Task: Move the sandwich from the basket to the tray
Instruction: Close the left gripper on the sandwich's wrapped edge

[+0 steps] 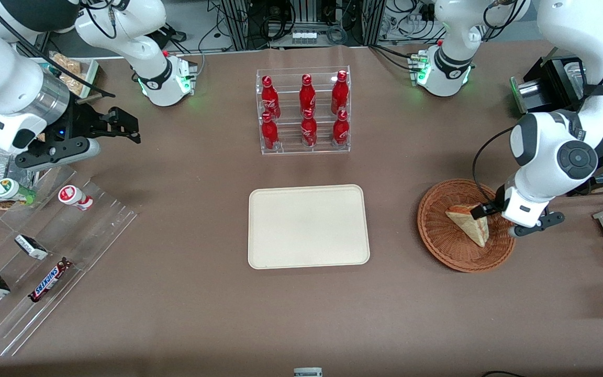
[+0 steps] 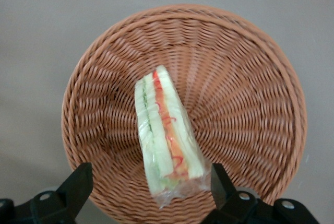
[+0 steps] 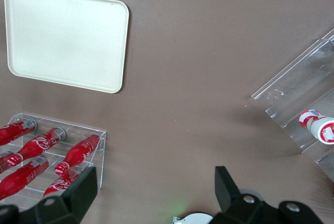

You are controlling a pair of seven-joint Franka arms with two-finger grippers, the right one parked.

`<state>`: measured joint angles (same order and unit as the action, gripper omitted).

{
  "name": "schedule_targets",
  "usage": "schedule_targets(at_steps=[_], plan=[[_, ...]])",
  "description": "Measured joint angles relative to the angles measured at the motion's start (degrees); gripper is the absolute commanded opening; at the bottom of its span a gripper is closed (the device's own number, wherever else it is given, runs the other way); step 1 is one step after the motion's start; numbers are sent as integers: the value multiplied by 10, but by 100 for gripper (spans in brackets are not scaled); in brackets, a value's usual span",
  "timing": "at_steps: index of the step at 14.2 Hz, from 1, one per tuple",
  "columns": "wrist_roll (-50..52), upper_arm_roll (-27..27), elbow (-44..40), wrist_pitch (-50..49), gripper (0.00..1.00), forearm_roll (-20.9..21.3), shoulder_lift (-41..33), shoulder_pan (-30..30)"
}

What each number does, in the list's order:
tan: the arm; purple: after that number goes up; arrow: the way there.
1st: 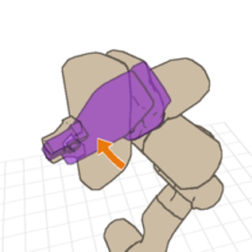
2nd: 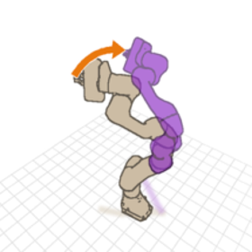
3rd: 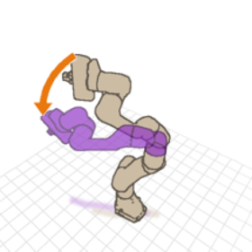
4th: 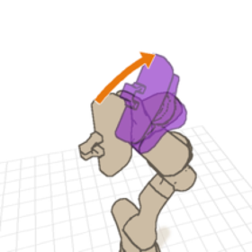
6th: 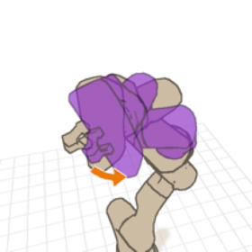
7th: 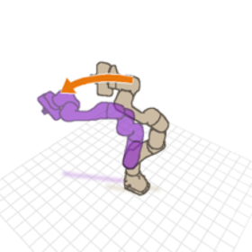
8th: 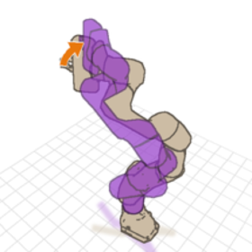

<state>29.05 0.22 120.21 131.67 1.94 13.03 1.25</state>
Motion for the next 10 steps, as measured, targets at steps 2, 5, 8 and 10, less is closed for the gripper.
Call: schedule_targets(at_steps=[2, 5, 8, 10], plan=[[111, 1, 3, 16, 100, 1, 9, 1], [194, 2, 27, 63, 65, 1, 24, 1], [231, 2, 52, 100, 7, -1, 32, 1], [250, 2, 52, 102, 5, -1, 32, 1]])
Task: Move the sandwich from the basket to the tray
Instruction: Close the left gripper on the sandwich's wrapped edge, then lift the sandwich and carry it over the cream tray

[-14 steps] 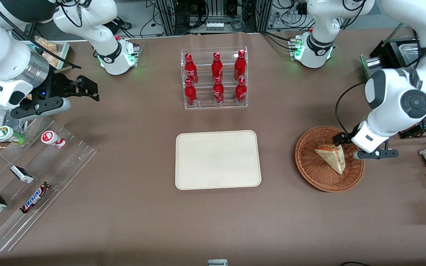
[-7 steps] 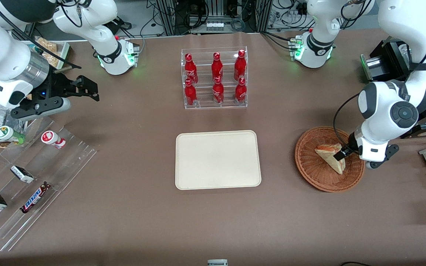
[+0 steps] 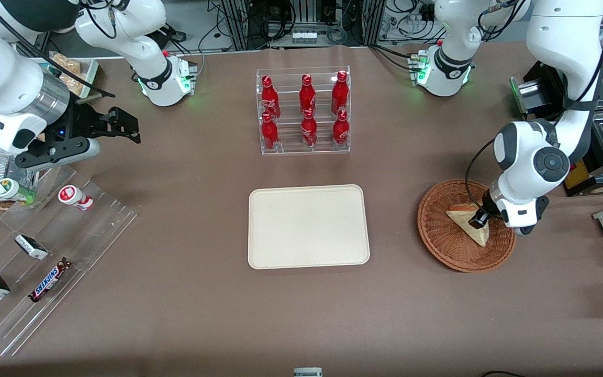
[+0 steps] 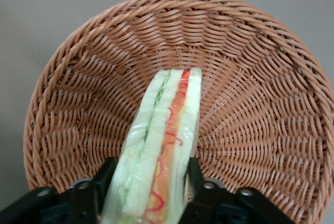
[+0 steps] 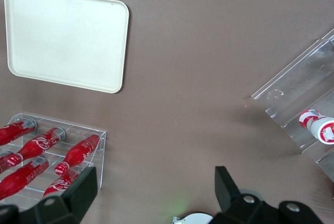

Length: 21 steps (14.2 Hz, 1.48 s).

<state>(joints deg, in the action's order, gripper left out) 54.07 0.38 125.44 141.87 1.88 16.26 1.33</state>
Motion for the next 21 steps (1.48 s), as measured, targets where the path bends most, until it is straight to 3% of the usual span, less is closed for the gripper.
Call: schedule_targets(at_steps=[3, 7, 11, 17, 21], plan=[[6, 3, -10, -5, 4, 0, 0, 1], [5, 19, -85, -97, 4, 0, -1, 24], [10, 25, -183, -164, 4, 0, 28, 113], [70, 26, -292, -168, 4, 1, 134, 269], [81, 25, -367, -168, 5, 19, 199, 341]])
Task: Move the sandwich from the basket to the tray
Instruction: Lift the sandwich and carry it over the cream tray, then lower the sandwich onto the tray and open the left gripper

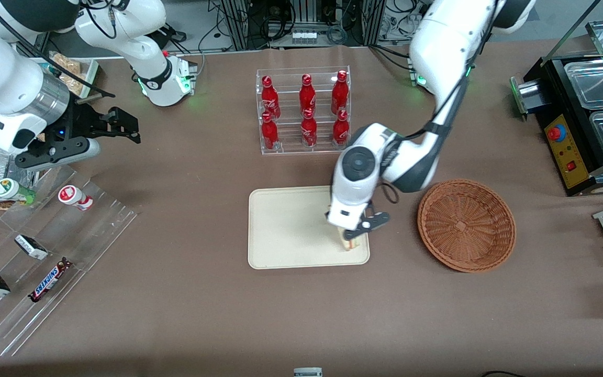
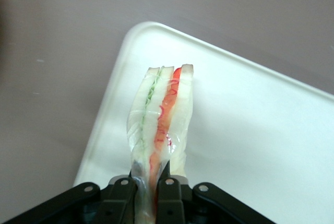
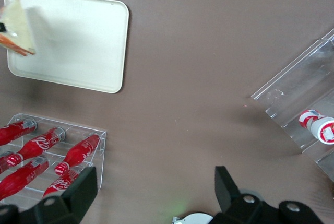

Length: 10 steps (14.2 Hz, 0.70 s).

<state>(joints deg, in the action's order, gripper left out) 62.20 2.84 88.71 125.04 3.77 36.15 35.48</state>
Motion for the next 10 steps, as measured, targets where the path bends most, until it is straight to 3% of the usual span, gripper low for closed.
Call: schedule_targets(at_steps=[8, 9, 10], plan=[[-56, -1, -91, 3, 10, 17, 80, 65], [-54, -1, -99, 4, 14, 17, 89, 69], [-53, -1, -104, 5, 32, 17, 97, 72]])
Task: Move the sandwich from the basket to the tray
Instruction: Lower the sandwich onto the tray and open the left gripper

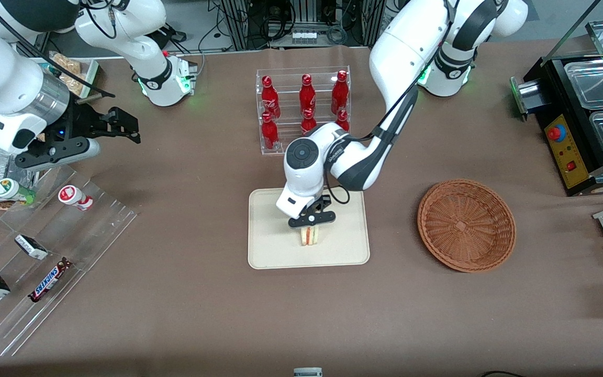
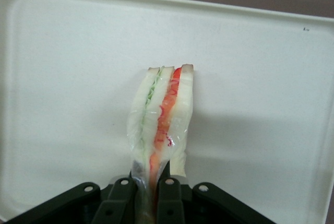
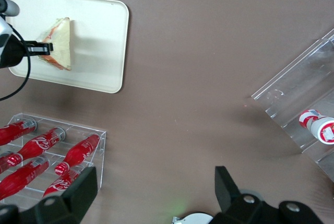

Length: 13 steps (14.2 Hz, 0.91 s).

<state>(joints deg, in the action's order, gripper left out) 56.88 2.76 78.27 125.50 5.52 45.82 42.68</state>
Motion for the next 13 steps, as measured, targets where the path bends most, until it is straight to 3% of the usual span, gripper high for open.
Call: schedule_targets(at_steps=[1, 2, 8, 13], plan=[[0, 0, -3, 4, 60, 0, 5, 0], [0, -1, -4, 10, 100, 0, 8, 0], [0, -6, -21, 1, 100, 0, -5, -1], [-10, -14, -30, -132, 100, 0, -119, -28]])
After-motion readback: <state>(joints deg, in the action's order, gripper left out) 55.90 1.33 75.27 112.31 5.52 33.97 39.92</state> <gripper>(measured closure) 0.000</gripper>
